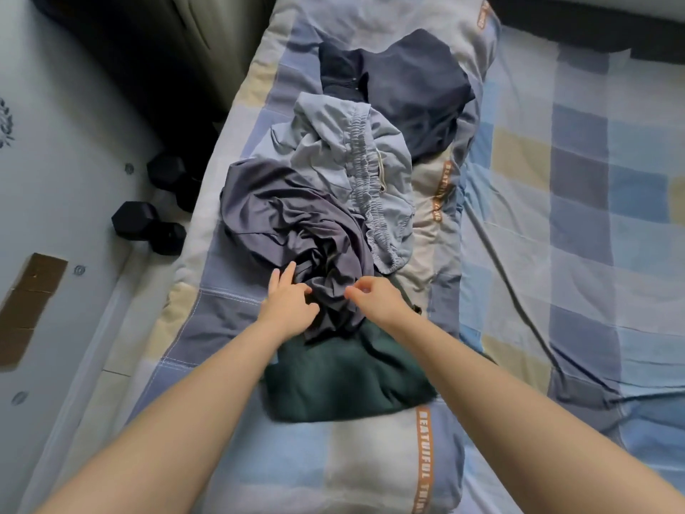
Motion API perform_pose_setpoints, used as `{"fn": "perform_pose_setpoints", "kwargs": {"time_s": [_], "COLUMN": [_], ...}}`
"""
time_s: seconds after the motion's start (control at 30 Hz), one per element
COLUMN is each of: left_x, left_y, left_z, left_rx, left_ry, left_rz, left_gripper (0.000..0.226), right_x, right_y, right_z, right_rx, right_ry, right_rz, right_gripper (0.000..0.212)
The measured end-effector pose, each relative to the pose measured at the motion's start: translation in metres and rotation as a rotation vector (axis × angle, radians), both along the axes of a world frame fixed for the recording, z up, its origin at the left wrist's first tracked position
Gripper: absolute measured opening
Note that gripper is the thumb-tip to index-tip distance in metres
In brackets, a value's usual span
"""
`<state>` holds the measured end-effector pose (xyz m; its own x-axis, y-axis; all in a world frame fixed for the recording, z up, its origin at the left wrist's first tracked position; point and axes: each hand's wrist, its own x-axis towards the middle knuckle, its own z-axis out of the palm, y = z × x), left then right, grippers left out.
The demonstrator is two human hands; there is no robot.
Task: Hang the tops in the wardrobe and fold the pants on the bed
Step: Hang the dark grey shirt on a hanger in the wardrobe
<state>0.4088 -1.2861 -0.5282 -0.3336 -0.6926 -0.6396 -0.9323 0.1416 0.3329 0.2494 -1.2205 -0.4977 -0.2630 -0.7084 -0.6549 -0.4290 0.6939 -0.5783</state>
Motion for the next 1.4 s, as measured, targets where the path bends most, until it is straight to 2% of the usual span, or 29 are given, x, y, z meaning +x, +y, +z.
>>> {"fn": "perform_pose_setpoints", "kwargs": {"time_s": [0.07, 0.13, 0.2, 0.3, 0.37, 0.53, 0.7, 0.83, 0.97, 1.03, 1.1, 1.2, 1.4], "left_x": [0.002, 0.006, 0.013, 0.032, 0.046, 0.07, 0.071, 0.073, 0.071, 0.072, 0.072, 0.063, 0.014], "left_y": [-0.006, -0.007, -0.005, 0.003, 0.01, 0.024, 0.034, 0.044, 0.07, 0.083, 0.098, 0.13, 0.221], "left_z": [-0.017, -0.026, -0.024, -0.006, 0.012, 0.073, 0.146, 0.2, 0.258, 0.287, 0.308, 0.348, 0.419], "left_rx": [0.031, 0.005, -0.138, -0.223, -0.199, -0.105, -0.016, 0.02, 0.001, -0.041, -0.051, -0.038, 0.04], "left_ry": [0.067, 0.165, 0.26, 0.352, 0.414, 0.587, 0.679, 0.665, 0.683, 0.704, 0.731, 0.772, 0.902], "left_rz": [0.026, 0.134, 0.357, 0.712, 0.79, 0.846, 0.805, 0.694, 0.539, 0.487, 0.496, 0.479, 0.312], "left_gripper": [0.054, 0.043, 0.016, 0.029, 0.032, 0.016, 0.014, 0.018, 0.021, 0.022, 0.024, 0.027, 0.026], "right_x": [0.008, 0.014, 0.019, 0.024, 0.027, 0.026, 0.017, 0.013, 0.018, 0.02, 0.02, 0.023, 0.027], "right_y": [-0.009, -0.01, -0.005, 0.013, 0.031, 0.084, 0.121, 0.147, 0.177, 0.2, 0.227, 0.275, 0.398], "right_z": [-0.027, -0.046, -0.054, -0.047, -0.031, 0.025, 0.088, 0.167, 0.262, 0.299, 0.325, 0.359, 0.405], "right_rx": [-0.004, 0.009, -0.003, -0.034, -0.021, -0.128, -0.067, -0.115, -0.287, -0.359, -0.402, -0.505, -0.715], "right_ry": [-0.035, -0.09, -0.159, -0.344, -0.44, -0.458, -0.465, -0.704, -0.877, -0.83, -0.648, -0.368, -0.118], "right_rz": [0.016, -0.033, -0.223, -0.652, -0.814, -0.919, -1.16, -1.302, -1.26, -1.191, -1.149, -1.174, -1.279], "right_gripper": [0.023, 0.019, 0.017, 0.025, 0.022, 0.019, 0.018, 0.032, 0.034, 0.029, 0.025, 0.015, 0.015]}}
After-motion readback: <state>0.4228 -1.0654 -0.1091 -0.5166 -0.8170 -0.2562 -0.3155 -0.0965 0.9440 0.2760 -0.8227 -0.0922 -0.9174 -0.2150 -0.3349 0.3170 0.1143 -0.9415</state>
